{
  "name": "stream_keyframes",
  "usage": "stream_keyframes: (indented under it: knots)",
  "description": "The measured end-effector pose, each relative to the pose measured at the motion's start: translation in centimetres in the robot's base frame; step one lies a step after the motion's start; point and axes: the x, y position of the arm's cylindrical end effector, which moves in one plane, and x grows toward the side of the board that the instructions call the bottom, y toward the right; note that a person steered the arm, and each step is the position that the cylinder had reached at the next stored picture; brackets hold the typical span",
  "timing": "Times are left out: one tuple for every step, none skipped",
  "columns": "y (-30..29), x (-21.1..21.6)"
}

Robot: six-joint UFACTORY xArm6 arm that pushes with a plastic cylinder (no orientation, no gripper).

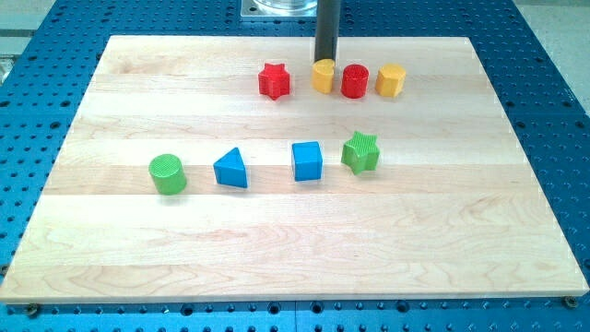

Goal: Move the red circle close to the yellow hexagon

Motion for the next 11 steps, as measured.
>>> stream_keyframes:
  knots:
    - [0.0, 2.4]
    - [-0.1, 6.3]
    - [-0.1, 9.0]
    - [0.9, 8.4]
    - [2.5, 6.9]
    - [2.9, 6.9]
    - [3.9, 8.2]
    - [5.9, 12.1]
    - [10.3, 8.4]
    - [10.9, 1.1]
    - [11.2, 0.6]
